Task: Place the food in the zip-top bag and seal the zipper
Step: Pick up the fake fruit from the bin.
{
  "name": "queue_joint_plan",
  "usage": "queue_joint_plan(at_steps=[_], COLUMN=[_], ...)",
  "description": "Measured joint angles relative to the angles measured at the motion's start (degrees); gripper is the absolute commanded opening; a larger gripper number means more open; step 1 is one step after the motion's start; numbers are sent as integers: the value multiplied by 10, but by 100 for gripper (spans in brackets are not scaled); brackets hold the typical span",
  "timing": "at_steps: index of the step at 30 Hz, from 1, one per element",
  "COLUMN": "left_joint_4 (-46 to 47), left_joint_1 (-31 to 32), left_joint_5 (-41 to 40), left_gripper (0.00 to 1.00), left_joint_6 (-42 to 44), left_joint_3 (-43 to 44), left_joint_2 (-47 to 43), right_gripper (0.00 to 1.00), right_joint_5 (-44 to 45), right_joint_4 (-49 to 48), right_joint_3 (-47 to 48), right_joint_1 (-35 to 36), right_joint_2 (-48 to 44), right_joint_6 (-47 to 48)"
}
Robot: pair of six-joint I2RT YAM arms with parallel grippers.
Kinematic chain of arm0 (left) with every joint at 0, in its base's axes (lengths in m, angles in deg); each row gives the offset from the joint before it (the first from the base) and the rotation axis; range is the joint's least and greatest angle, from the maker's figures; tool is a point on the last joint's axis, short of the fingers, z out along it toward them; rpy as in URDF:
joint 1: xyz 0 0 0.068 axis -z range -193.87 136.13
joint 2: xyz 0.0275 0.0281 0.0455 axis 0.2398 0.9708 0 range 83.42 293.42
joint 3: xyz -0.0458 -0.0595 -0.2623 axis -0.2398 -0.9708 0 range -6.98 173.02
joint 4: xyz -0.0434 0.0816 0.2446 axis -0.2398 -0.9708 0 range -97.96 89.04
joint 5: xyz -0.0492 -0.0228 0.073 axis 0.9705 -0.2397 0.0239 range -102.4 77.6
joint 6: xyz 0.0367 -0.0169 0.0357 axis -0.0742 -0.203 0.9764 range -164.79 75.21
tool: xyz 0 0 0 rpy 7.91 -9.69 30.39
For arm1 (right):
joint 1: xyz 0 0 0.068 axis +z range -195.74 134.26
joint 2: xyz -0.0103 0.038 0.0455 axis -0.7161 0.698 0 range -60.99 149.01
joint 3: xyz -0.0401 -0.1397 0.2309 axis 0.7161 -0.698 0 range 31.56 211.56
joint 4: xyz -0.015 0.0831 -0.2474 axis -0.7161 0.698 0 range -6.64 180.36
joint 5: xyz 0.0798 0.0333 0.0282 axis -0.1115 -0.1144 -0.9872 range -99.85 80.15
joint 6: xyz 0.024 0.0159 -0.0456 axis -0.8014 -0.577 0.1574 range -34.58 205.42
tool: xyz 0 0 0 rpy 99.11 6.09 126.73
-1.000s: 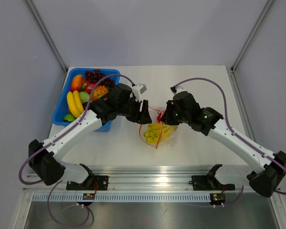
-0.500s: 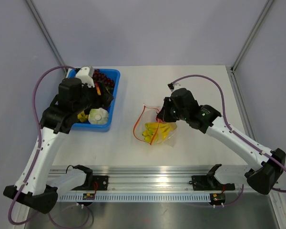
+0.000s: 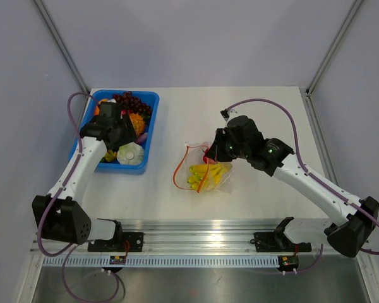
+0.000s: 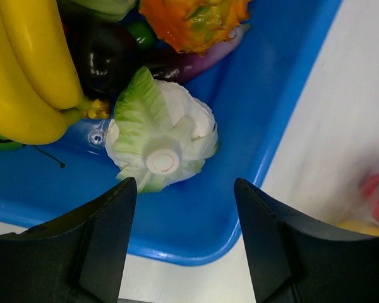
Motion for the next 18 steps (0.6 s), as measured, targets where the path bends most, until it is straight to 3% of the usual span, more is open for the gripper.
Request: queue_joint_plan(at_steps=[4,18], left_joint_4=[21,57], left_joint_1=[-2,-60], left_joint_5=[-32,-75], left_gripper=[73,73], left_joint_6=[-16,-35], left_joint_3=[5,59], left_joint_2=[53,147], right_gripper=[0,0], right_joint_5=[-3,-11], right_joint_4=[0,0], right_joint_3=[0,0], right_joint_1=[0,0], right_joint_2=[0,-2], right_joint_6=[1,4])
